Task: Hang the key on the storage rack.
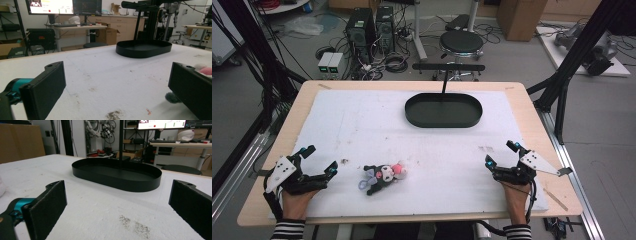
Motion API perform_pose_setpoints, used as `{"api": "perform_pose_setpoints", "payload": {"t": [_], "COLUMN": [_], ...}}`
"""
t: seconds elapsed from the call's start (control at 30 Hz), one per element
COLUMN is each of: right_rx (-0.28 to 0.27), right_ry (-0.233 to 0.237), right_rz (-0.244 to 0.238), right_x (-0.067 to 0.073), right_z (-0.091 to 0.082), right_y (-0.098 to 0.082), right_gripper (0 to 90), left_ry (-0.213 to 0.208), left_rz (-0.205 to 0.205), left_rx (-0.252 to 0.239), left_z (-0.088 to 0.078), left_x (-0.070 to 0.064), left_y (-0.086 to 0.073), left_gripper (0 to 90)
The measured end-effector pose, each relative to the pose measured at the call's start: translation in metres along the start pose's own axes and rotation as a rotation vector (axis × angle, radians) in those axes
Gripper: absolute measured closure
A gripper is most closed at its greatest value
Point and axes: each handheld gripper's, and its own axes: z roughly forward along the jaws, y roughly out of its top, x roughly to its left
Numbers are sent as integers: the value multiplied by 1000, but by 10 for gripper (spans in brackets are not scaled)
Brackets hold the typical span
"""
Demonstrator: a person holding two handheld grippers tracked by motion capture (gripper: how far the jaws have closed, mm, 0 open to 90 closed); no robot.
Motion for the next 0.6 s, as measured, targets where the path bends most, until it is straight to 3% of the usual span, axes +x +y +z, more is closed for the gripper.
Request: {"api": "perform_pose_setpoints", "payload": {"t": [0.6], "right_rx": [3], "right_ry": [-2], "right_rz": [-13], "right_x": [1], "right_z": [1], "right_y": [0], "right_gripper": [5], "left_ry": [-3], "left_rz": [-26], "left_rx": [9], "left_z": [1], "left_x": [3], "left_y": [1], "left_gripper": [17]}}
